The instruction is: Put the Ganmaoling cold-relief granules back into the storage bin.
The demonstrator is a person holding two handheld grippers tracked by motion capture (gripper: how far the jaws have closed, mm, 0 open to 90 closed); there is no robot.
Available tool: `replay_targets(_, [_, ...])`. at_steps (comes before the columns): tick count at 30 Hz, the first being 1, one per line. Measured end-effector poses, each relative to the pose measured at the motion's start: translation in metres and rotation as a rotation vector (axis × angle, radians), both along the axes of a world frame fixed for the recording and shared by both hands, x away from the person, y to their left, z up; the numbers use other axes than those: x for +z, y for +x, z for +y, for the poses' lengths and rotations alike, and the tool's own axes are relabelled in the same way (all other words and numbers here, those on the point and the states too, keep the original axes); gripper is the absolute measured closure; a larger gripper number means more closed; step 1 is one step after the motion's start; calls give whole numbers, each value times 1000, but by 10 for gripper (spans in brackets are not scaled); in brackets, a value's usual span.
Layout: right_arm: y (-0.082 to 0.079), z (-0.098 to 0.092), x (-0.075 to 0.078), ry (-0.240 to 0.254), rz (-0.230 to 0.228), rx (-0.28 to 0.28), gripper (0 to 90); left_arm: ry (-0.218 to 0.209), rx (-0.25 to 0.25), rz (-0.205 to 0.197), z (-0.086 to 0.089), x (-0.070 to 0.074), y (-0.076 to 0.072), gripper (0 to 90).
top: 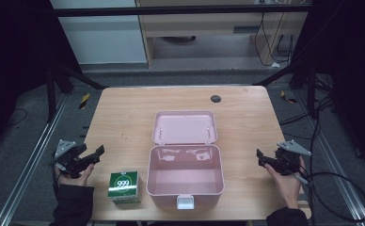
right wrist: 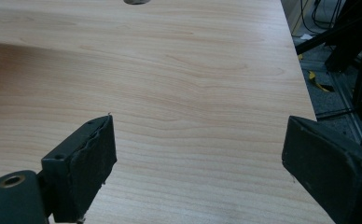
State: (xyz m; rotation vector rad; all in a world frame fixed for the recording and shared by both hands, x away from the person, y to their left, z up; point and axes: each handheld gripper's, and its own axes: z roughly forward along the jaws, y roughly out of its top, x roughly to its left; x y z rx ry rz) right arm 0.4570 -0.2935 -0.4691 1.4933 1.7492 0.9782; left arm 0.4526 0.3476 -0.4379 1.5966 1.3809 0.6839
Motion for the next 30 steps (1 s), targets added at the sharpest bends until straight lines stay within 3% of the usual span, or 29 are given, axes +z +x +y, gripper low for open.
replay_targets(3, [-1,1,2,-5,-14,7,108,2,-17,-11,0,5,-1,245])
replay_targets(8, [-4,3,6,32,-31,27,133,9,-65,-22,-3,10,-3,273])
replay_targets(13, [-7,4,10,19,-51,33,124,32,-144,-20,-7,18,-4,278])
replay_targets(16, [-7,5,11,9,-52,36,98,40,-173,-30,-8,22,-5,278])
replay_targets(20, [-9,6,13,6,-38,34,50,64,-257,-31,-12,27,-7,280])
replay_targets(29, [-9,7,13,12,-28,42,4,96,-341,-40,-12,36,-10,277])
replay_targets(30, [-9,8,14,-10,-22,38,4,103,-353,-52,-9,38,-12,278])
